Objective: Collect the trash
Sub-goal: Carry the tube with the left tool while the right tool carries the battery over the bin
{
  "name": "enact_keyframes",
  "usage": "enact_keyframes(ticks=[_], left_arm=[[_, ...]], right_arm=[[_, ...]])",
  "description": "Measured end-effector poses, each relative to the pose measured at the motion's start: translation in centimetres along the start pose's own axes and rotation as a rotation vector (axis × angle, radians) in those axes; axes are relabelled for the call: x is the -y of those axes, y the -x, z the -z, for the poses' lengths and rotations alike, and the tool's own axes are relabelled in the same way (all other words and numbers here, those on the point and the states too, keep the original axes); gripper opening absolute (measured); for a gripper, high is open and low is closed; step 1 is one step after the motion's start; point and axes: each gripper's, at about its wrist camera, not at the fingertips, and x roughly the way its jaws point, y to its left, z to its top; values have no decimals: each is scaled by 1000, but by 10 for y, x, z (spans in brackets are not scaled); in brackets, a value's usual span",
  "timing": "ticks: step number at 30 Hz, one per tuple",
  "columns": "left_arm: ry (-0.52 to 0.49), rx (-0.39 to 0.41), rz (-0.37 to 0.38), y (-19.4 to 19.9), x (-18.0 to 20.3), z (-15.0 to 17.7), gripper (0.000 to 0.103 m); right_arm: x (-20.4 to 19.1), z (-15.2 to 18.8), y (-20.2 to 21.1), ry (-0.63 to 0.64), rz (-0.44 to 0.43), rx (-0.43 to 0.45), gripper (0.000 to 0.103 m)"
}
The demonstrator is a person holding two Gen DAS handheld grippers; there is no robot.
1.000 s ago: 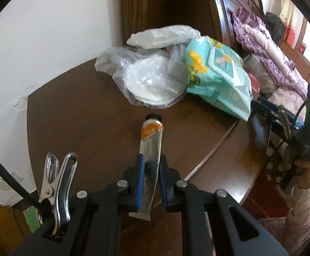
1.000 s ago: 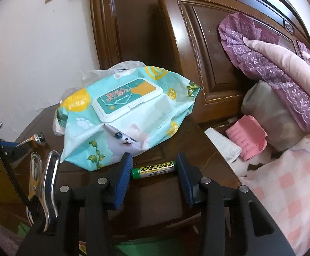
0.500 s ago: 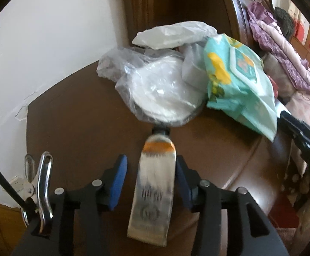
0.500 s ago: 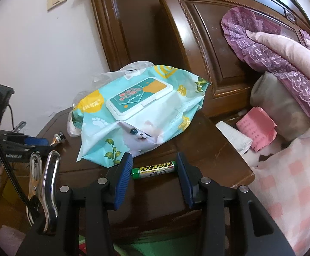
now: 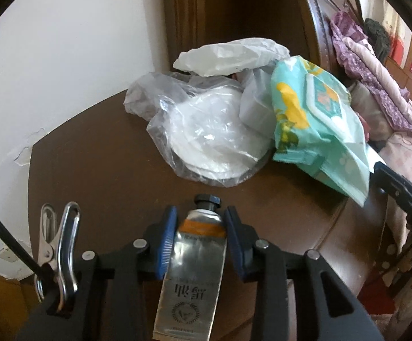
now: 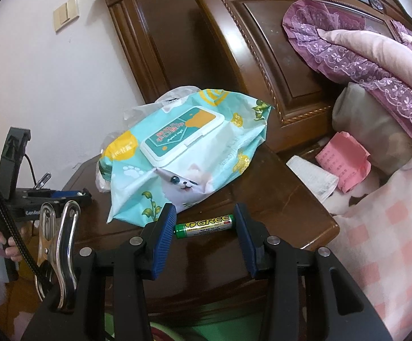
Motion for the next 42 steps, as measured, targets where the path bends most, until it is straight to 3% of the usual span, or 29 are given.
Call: enact_keyframes(ticks=[13, 27, 42], left_arm=[[34, 63, 56, 71, 3, 32, 36], [39, 82, 101, 141, 22, 100, 36], [40, 74, 123, 151, 42, 167, 36]], right_arm=[[-10, 5, 31, -20, -66, 35, 43], [-50, 48, 79, 26, -136, 28, 43], [-89, 106, 108, 56, -169, -40, 44]])
